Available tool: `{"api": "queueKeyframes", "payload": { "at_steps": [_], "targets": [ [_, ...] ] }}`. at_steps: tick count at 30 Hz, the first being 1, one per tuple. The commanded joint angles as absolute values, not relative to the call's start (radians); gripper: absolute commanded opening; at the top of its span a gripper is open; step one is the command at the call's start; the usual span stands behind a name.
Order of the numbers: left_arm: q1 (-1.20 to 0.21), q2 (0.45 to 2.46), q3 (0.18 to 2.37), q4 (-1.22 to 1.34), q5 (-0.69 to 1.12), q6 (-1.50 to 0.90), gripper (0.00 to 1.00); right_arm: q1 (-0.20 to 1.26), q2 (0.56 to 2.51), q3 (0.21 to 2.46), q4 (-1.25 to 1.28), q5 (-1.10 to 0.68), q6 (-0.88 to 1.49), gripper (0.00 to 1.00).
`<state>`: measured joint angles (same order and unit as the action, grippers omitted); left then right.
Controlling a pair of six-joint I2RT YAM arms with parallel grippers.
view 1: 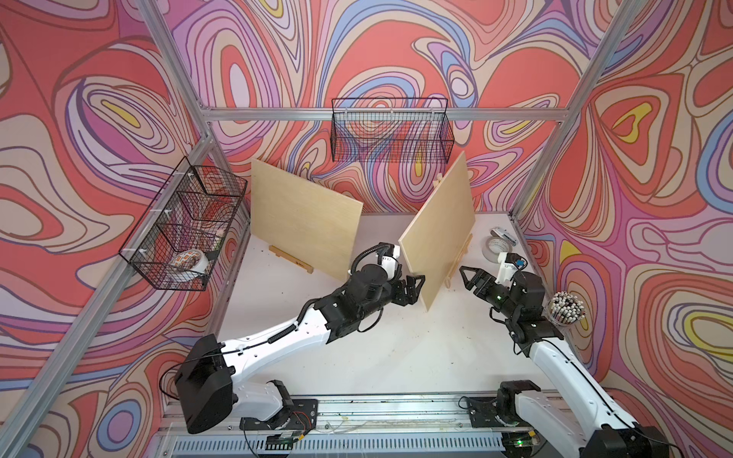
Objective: Disassemble the easel
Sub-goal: Pick up the drawing board from the easel.
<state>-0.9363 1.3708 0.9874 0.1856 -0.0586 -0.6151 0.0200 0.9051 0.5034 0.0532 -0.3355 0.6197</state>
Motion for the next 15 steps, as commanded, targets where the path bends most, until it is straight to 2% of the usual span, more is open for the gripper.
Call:
{"api": "queueKeyframes", "payload": {
  "at_steps": [1, 6, 10, 15],
  "targets": [
    [-0.931, 1.384, 0.997, 0.318, -0.126, -0.649, 0.76, 0.018, 0.904, 0.486, 0.083, -0.35, 0.621, 0.82],
    [-0.897, 1.433, 0.922, 0.581, -0.041, -0.675, 0.7, 0.018, 0.905, 0.484, 0.091, -0.354, 0.622, 0.82],
    [-0.888, 1.486, 0.953, 0.598, 0.0, -0.675, 0.65, 0.016, 0.905, 0.483, 0.092, -0.353, 0.621, 0.82],
    [-0.885, 1.513, 0.953, 0.658, -0.03, -0.651, 0.52, 0.018, 0.906, 0.483, 0.093, -0.354, 0.618, 0.82]
  ]
}}
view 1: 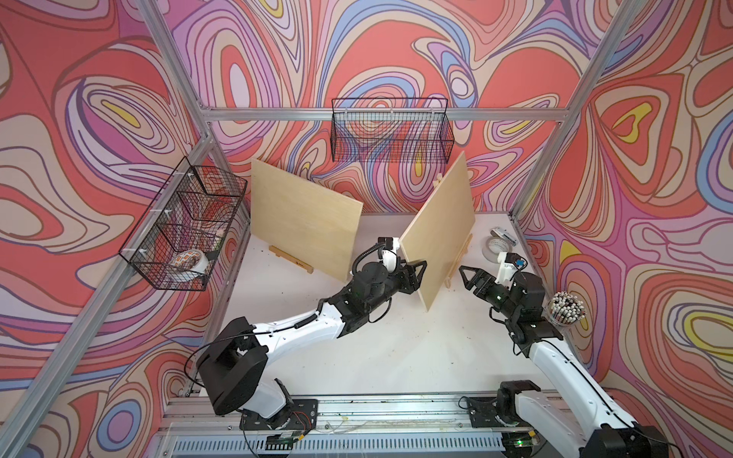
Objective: Disassemble the easel
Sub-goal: Pick up the drawing board from the easel.
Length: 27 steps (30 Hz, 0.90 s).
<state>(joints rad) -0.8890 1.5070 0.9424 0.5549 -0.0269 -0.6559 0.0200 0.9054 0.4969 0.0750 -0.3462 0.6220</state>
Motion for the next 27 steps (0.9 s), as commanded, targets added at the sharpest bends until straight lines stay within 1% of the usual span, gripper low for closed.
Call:
{"api": "queueKeyframes", "payload": {
  "at_steps": [1, 2, 4, 6, 16, 24, 27],
  "targets": [
    [-0.885, 1.521, 0.956, 0.67, -0.027, -0.645, 0.51, 0.018, 0.907, 0.482, 0.093, -0.354, 0.618, 0.82],
    [-0.885, 1.529, 0.961, 0.675, -0.025, -0.642, 0.49, 0.017, 0.907, 0.482, 0.095, -0.354, 0.618, 0.82],
    [-0.882, 1.543, 0.964, 0.701, -0.02, -0.634, 0.41, 0.017, 0.908, 0.482, 0.096, -0.357, 0.619, 0.82],
    [-0.884, 1.548, 0.957, 0.734, -0.017, -0.625, 0.36, 0.018, 0.91, 0.482, 0.098, -0.359, 0.618, 0.82],
    [-0.879, 1.592, 0.968, 0.812, 0.002, -0.572, 0.31, 0.017, 0.922, 0.478, 0.113, -0.37, 0.624, 0.82],
    [-0.875, 1.601, 0.982, 0.839, 0.007, -0.553, 0.15, 0.017, 0.93, 0.477, 0.119, -0.374, 0.623, 0.81],
    [-0.876, 1.601, 0.994, 0.838, 0.011, -0.543, 0.12, 0.018, 0.933, 0.476, 0.123, -0.379, 0.624, 0.81]
  ]
}}
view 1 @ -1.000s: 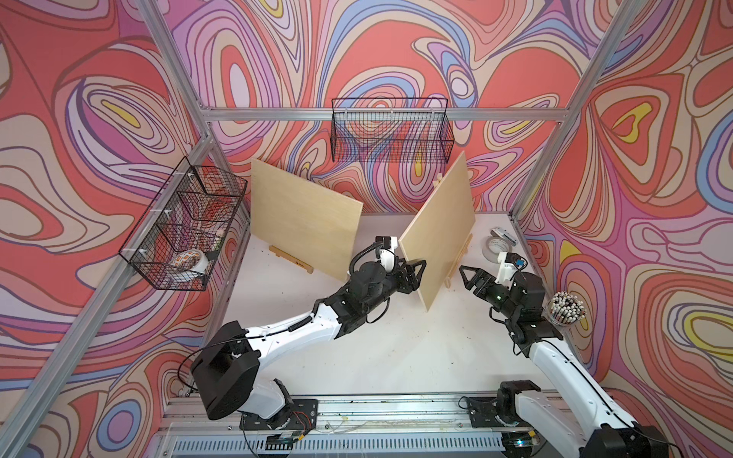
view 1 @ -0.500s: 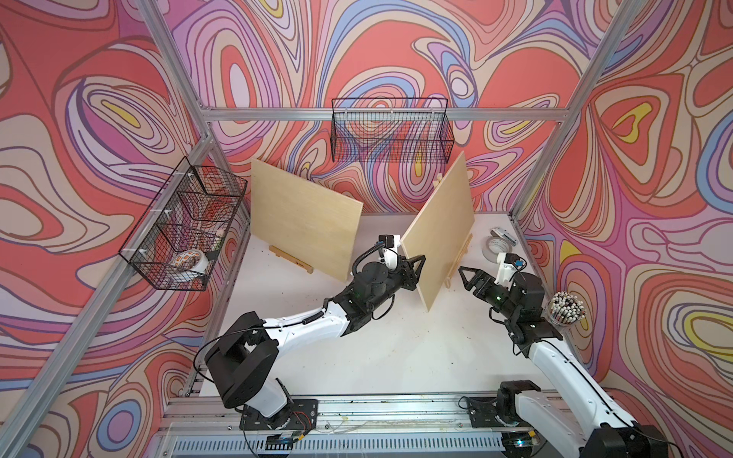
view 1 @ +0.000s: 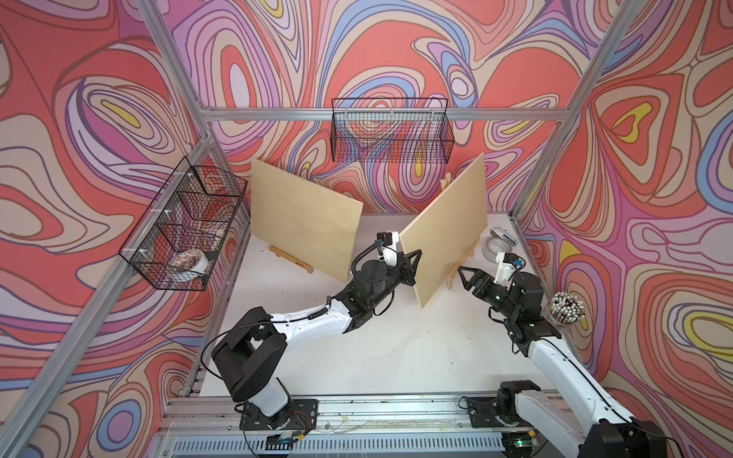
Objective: Disassemble the easel
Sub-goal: Pick up the drawing board from the easel.
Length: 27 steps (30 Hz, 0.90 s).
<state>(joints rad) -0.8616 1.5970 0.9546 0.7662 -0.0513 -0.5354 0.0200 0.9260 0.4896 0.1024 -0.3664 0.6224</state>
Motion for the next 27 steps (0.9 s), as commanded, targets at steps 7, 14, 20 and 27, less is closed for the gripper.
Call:
{"api": "queueKeyframes", "payload": {
  "at_steps": [7, 14, 20, 27],
  "targets": [
    [-0.876, 1.584, 1.021, 0.827, 0.013, -0.517, 0.0, 0.018, 0.94, 0.474, 0.132, -0.387, 0.623, 0.8],
    [-0.877, 1.555, 1.039, 0.822, 0.005, -0.464, 0.0, 0.018, 0.958, 0.475, 0.135, -0.39, 0.621, 0.79],
    [-0.876, 1.541, 1.071, 0.822, 0.023, -0.423, 0.0, 0.018, 0.976, 0.479, 0.14, -0.399, 0.619, 0.76],
    [-0.876, 1.518, 1.118, 0.804, 0.024, -0.383, 0.0, 0.018, 0.985, 0.48, 0.144, -0.403, 0.614, 0.74]
  ]
}}
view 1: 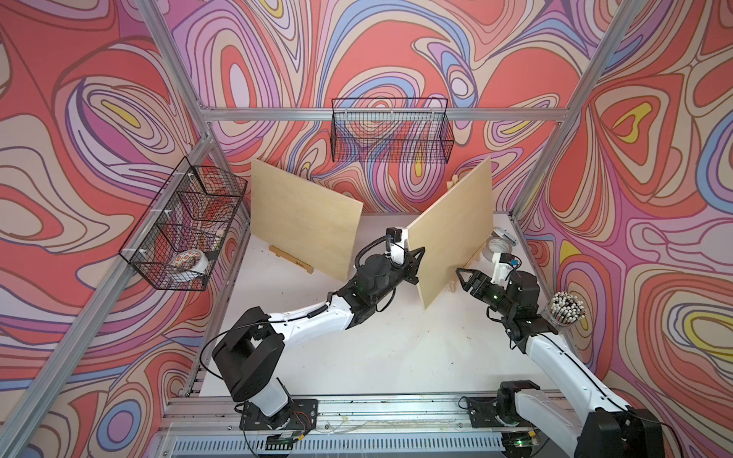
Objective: Disassemble the easel
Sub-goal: Pick up the drawing board from the easel.
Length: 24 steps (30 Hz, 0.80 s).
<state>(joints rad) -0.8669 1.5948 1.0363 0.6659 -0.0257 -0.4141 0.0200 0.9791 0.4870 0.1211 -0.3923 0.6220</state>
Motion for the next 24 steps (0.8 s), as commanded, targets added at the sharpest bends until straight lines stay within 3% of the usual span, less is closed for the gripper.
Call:
{"api": "queueKeyframes", "payload": {
  "at_steps": [1, 24],
  "targets": [
    [-0.876, 1.518, 1.125, 0.808, 0.028, -0.381, 0.0, 0.018, 0.987, 0.479, 0.146, -0.405, 0.615, 0.74],
    [-0.878, 1.541, 1.426, 0.703, 0.057, -0.329, 0.0, 0.018, 1.027, 0.482, 0.163, -0.42, 0.605, 0.76]
  ]
}}
